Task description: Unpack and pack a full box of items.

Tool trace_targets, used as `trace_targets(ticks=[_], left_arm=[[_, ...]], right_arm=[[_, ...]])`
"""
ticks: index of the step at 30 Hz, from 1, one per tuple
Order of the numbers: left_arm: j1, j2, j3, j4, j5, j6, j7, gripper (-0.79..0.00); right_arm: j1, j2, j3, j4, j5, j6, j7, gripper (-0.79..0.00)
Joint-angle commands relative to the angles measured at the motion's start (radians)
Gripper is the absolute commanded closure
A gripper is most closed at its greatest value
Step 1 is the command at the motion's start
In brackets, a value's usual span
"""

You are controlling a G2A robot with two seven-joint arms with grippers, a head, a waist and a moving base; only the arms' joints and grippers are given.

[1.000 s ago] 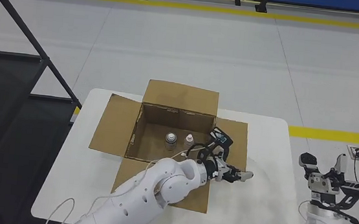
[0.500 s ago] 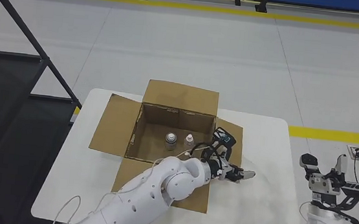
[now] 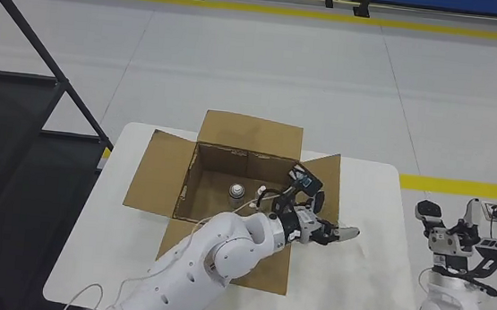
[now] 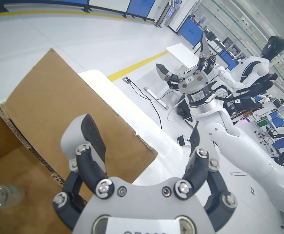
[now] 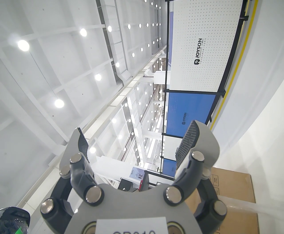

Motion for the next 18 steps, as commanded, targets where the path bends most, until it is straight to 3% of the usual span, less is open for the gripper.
trace_targets(ticks=[1,6,11,18], left_arm=[[0.042,0.018,-0.057,-0.066,0.025,-0.011,-0.014,-0.785],[0.174,0.067,-0.234,-0.248,0.076,-0.037,-0.042,-0.785],[0.335,0.108,-0.46,-0.429,0.087,-0.049,-0.043,-0.785],[0.523,0.142,-0.76,-0.549,0.0,-0.073,0.001,-0.785]], right_arm=[[0.015,0.003,-0.005,-0.014,-0.032,0.027,0.003,-0.785],[0.066,0.009,-0.038,-0.071,-0.151,0.088,0.005,-0.785],[0.13,0.012,-0.125,-0.152,-0.352,0.159,0.011,-0.785],[0.261,0.007,-0.333,-0.19,-0.646,0.271,0.05,-0.785]])
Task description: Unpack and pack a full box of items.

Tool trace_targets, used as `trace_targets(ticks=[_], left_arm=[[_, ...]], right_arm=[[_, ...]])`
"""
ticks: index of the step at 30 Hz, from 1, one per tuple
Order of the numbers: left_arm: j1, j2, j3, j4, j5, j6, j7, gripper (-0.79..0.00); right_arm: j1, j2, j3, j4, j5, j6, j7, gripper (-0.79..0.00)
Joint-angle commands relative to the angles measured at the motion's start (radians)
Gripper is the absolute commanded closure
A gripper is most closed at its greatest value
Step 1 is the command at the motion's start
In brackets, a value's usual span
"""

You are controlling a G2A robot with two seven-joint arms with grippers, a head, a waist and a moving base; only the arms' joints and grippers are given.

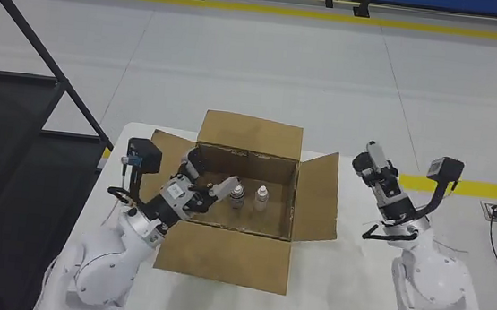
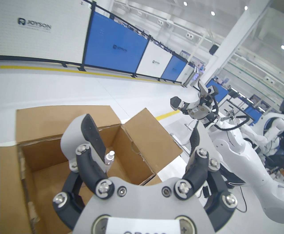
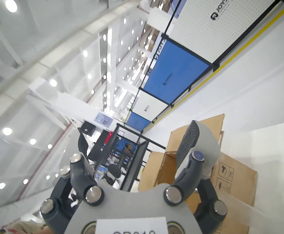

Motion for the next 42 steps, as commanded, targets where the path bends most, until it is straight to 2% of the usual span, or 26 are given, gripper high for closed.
trace_targets(ticks=[1,3,9,14,17,22,24,28,33,37,42], left_arm=[[0.05,0.008,-0.093,-0.014,-0.025,-0.012,0.013,-0.785],[0.093,0.013,-0.161,-0.021,-0.052,-0.024,0.028,-0.785],[0.218,0.026,-0.358,-0.003,-0.135,-0.067,0.086,-0.785],[0.308,0.031,-0.469,0.047,-0.206,-0.107,0.125,-0.785],[0.34,0.032,-0.509,0.075,-0.255,-0.128,0.146,-0.785],[0.357,0.037,-0.553,0.122,-0.326,-0.148,0.156,-0.785],[0.358,0.039,-0.563,0.138,-0.347,-0.155,0.151,-0.785],[0.36,0.041,-0.566,0.147,-0.358,-0.162,0.145,-0.785],[0.36,0.041,-0.566,0.147,-0.358,-0.162,0.145,-0.785],[0.36,0.041,-0.566,0.147,-0.358,-0.162,0.145,-0.785],[0.36,0.041,-0.566,0.147,-0.358,-0.162,0.145,-0.785]], right_arm=[[0.046,-0.003,-0.069,0.007,-0.084,0.04,0.01,-0.785],[0.086,-0.01,-0.114,0.017,-0.121,0.082,-0.02,-0.785],[0.086,-0.01,-0.114,0.017,-0.121,0.082,-0.02,-0.785],[0.083,-0.009,-0.126,0.014,-0.128,0.079,0.0,-0.785],[0.122,-0.004,-0.207,-0.004,-0.312,0.098,0.119,-0.785],[0.242,-0.008,-0.406,0.017,-0.66,0.129,0.337,-0.785],[0.296,-0.018,-0.491,0.047,-0.768,0.13,0.365,-0.785],[0.399,-0.052,-0.649,0.15,-0.901,0.135,0.36,-0.785],[0.55,-0.121,-0.818,0.349,-0.981,0.216,0.381,-0.785],[0.664,-0.193,-0.917,0.538,-0.953,0.26,0.433,-0.785],[0.768,-0.282,-0.981,0.763,-0.857,0.295,0.521,-0.785]])
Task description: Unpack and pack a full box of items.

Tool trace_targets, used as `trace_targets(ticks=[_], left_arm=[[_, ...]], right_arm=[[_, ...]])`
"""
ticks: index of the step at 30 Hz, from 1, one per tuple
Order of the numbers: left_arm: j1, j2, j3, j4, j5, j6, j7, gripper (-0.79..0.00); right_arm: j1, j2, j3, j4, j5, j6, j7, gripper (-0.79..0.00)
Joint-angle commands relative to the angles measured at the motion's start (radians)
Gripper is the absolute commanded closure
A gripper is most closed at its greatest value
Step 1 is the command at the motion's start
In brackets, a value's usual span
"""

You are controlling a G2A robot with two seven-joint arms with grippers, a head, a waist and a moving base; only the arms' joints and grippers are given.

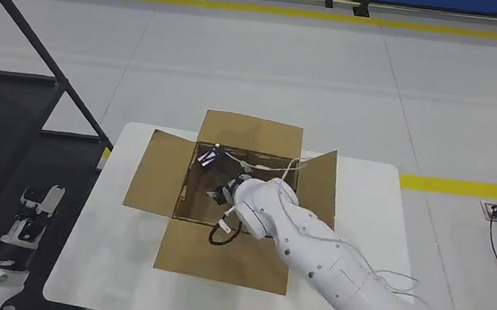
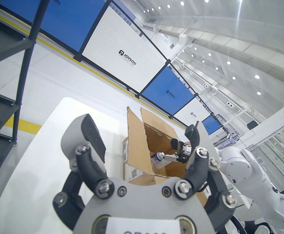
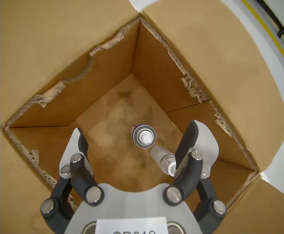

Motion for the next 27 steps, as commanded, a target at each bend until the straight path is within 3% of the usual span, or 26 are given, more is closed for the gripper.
trace_targets(ticks=[1,9,20,23,25,26,27], left_arm=[[0.0,0.0,0.0,0.0,0.0,0.0,0.0,-0.785],[0.0,0.0,0.0,0.0,0.0,0.0,0.0,-0.785],[0.0,0.0,0.0,0.0,0.0,0.0,0.0,-0.785],[0.0,0.0,0.0,0.0,0.0,0.0,0.0,-0.785],[0.0,0.0,0.0,0.0,0.0,0.0,0.0,-0.785],[0.0,0.0,0.0,0.0,0.0,0.0,0.0,-0.785],[0.0,0.0,0.0,0.0,0.0,0.0,0.0,-0.785]], right_arm=[[0.038,-0.036,-0.014,0.099,0.053,-0.001,0.033,-0.785],[0.113,-0.141,-0.052,0.336,0.156,-0.029,0.047,-0.785],[0.15,-0.232,-0.054,0.562,0.211,-0.093,-0.05,-0.708],[0.158,-0.252,-0.055,0.608,0.218,-0.1,-0.047,-0.631],[0.163,-0.264,-0.054,0.635,0.222,-0.105,-0.046,-0.486],[0.165,-0.269,-0.054,0.648,0.223,-0.107,-0.045,-0.366],[0.167,-0.274,-0.053,0.659,0.223,-0.11,-0.046,-0.314]])
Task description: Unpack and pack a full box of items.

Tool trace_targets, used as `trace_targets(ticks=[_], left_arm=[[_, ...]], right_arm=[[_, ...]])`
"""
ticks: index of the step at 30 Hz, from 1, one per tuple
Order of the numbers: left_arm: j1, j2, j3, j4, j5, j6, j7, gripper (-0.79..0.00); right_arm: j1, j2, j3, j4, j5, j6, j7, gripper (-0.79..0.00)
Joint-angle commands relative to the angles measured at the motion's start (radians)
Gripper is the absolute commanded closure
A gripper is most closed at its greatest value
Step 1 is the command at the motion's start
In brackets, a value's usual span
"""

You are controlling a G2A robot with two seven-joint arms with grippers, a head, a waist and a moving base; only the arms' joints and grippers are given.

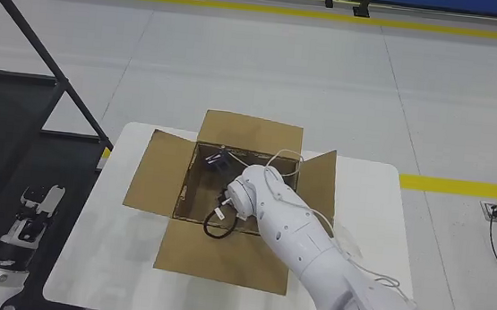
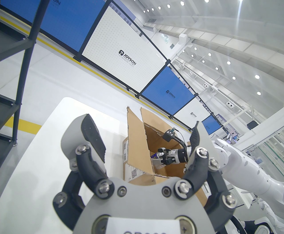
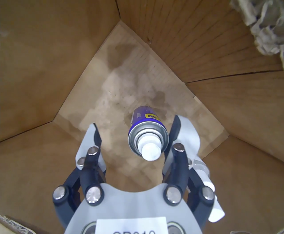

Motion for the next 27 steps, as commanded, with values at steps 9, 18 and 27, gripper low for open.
trace_targets(ticks=[9,18,27], left_arm=[[0.0,0.0,0.0,0.0,0.0,0.0,0.0,-0.785],[0.0,0.0,0.0,0.0,0.0,0.0,0.0,-0.785],[0.0,0.0,0.0,0.0,0.0,0.0,0.0,-0.785]], right_arm=[[0.024,-0.032,0.019,0.062,0.009,-0.02,-0.03,0.0],[0.044,-0.005,0.07,-0.047,0.002,-0.003,-0.082,0.0],[-0.075,0.117,0.19,-0.505,-0.184,0.207,-0.054,0.0]])
